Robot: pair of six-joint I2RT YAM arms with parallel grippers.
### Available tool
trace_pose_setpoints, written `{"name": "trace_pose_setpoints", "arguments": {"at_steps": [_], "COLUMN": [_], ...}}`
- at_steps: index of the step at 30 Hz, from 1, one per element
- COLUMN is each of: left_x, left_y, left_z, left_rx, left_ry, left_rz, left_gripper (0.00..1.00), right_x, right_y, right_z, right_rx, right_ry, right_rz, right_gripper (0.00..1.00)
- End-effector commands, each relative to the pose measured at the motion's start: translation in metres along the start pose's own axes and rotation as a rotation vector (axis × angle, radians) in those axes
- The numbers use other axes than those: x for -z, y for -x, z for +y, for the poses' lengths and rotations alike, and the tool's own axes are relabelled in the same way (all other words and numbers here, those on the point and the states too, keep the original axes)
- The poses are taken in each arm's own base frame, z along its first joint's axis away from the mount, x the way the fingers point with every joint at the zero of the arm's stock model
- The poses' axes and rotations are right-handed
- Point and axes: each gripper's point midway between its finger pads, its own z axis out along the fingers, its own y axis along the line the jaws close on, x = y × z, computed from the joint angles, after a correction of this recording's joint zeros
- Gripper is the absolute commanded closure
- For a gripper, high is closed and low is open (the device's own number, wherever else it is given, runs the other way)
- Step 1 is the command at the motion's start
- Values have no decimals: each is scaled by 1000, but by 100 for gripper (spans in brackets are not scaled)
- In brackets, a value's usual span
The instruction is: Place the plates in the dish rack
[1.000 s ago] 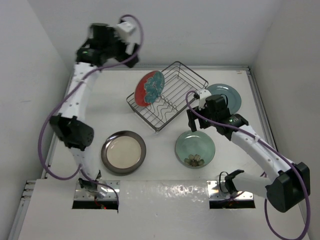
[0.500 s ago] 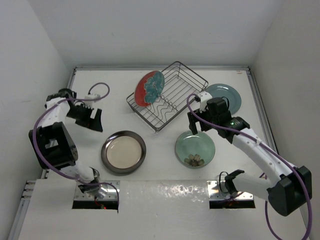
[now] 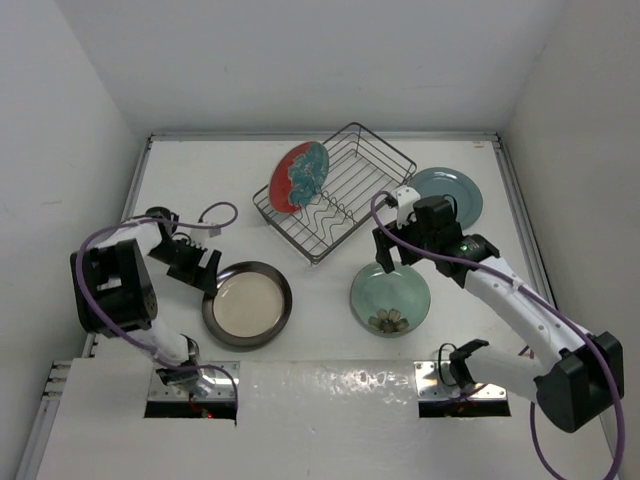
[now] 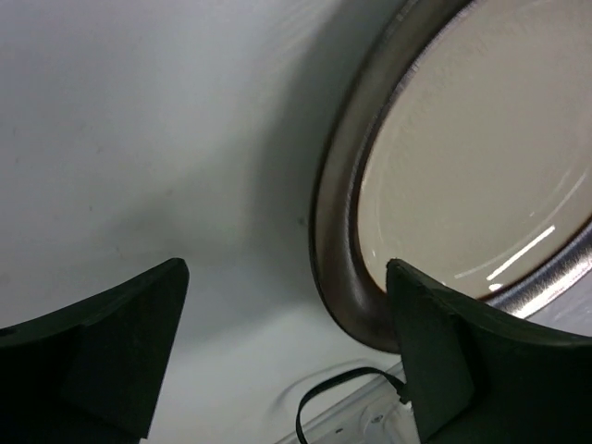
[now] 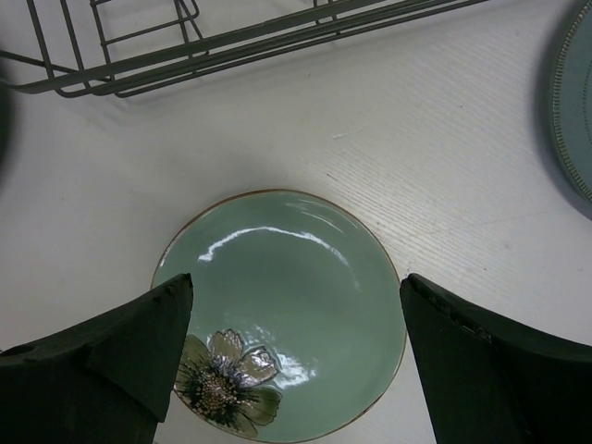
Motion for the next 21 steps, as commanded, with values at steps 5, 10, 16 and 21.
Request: {"name": "trace_pose_setpoints", "arguments": {"at_steps": [5, 10, 16, 21], "left_x": [-22, -34, -45, -48], "left_y": [34, 35, 9, 5], "left_z": [15, -9, -25, -31], "left_rx": [-4, -72, -114, -137], "left_ry": [9, -54, -163, -202], "left_rz": [-42, -25, 47, 64], "left_gripper": [29, 43, 52, 93], "right_x": [15, 18, 20, 25], "right_y": [4, 11, 11, 7], "right_z": [0, -2, -1, -7], "right_rx": [37, -12, -71, -63], "right_ry": [-7, -29, -33, -71], "right_rz": [-99, -136, -133, -101], "right_gripper": [8, 9, 10, 10]}}
